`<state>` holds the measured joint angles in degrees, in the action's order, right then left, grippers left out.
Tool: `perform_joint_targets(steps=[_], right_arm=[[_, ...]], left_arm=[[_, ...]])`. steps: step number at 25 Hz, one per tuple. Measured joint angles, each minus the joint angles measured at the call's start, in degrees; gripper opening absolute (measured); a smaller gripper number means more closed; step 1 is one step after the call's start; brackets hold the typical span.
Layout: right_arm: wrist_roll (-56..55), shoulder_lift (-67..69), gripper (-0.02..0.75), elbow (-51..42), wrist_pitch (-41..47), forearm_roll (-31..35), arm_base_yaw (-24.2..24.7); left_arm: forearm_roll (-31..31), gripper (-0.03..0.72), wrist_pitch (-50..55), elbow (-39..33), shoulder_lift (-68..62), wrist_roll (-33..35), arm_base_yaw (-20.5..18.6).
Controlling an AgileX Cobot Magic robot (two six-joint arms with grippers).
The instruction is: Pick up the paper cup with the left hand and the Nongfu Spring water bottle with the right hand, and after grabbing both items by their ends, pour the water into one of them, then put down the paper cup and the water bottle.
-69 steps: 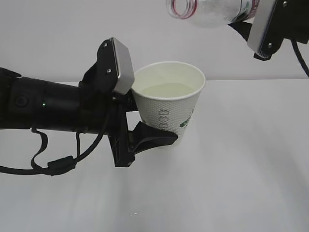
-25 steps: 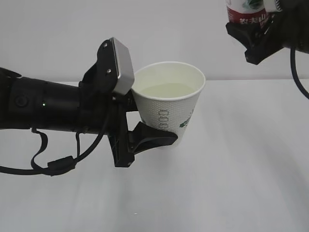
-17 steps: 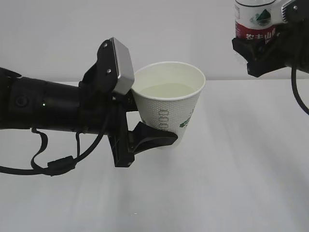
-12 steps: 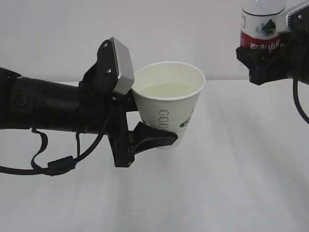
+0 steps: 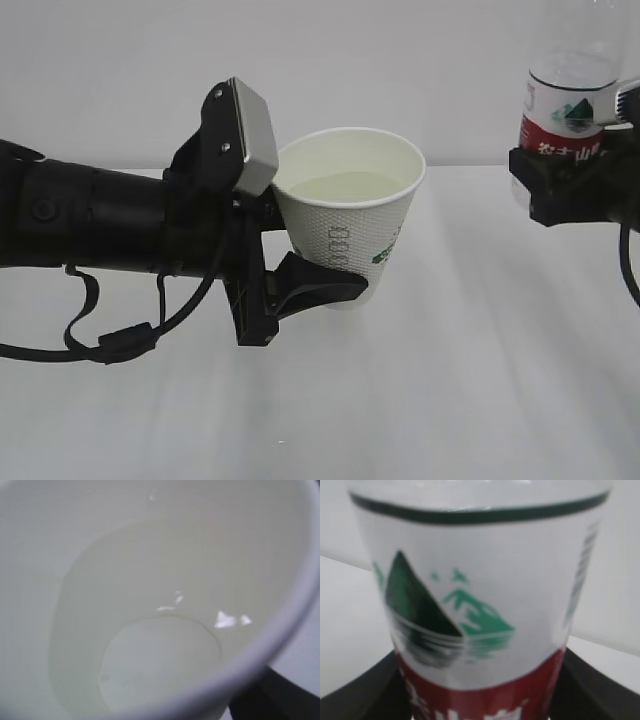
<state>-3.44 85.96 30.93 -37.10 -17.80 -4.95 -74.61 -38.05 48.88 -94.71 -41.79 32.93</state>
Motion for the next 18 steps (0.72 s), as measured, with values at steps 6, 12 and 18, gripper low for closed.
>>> perform_joint_targets(steps=[6, 12, 18], right_arm=[[1.88, 0.0, 0.515, -5.16, -4.59, 5.37, 0.0], [4.18, -0.22, 0.515, -9.34, -10.95, 7.8, 0.0], [5.37, 3.75, 0.515, -10.73, -17.4, 8.2, 0.0]], left_arm=[[0.0, 0.501, 0.0, 0.0, 0.0, 0.0, 0.0], [0.0, 0.501, 0.0, 0.0, 0.0, 0.0, 0.0], [0.0, 0.501, 0.0, 0.0, 0.0, 0.0, 0.0]])
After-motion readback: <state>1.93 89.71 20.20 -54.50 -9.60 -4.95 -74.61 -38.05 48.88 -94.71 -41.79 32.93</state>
